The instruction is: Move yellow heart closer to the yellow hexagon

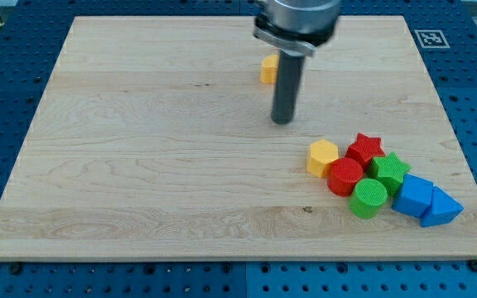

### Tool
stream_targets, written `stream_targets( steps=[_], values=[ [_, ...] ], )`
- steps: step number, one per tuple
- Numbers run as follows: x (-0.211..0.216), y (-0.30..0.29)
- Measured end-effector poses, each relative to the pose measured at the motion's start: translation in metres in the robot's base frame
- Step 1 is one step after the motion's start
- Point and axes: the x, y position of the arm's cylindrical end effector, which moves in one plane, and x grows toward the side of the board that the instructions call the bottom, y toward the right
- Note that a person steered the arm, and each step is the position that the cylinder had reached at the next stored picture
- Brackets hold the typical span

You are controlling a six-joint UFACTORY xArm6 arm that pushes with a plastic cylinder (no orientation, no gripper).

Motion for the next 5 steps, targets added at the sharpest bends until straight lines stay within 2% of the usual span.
stream_targets(
  steps=[1,2,3,4,5],
  values=[
    [-0.053,-0.053],
    [-0.104,-0.046],
    [-0.115,0.021],
    [-0.113,0.038],
    [-0.113,0.024]
  ],
)
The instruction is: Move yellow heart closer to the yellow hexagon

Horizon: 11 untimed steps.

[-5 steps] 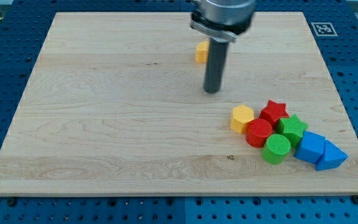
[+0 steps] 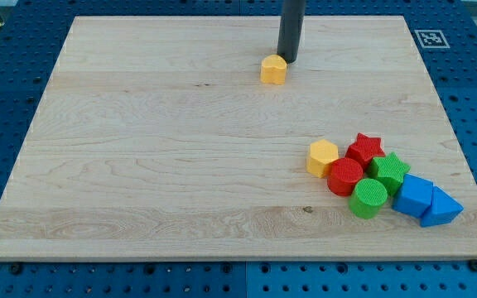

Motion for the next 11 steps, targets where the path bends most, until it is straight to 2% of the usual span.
stream_targets(
  steps=[1,3,6,7,10,11],
  values=[
    [0.0,-0.013],
    [0.021,0.003],
    [0.029,-0.028],
    [0.051,-0.028],
    [0.083,-0.055],
    [0.113,-0.055]
  ],
)
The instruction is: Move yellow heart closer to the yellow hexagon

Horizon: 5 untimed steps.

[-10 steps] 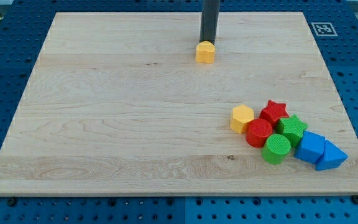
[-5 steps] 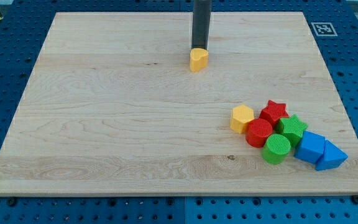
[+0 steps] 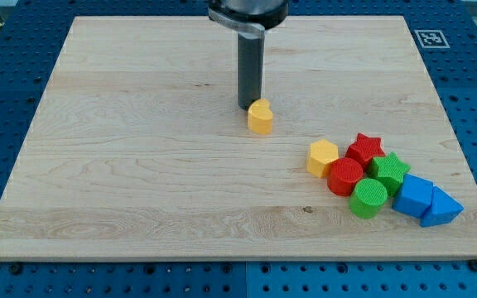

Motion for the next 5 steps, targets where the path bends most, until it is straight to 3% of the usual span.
stream_targets(
  steps=[5],
  values=[
    [0.098,0.026]
  ],
)
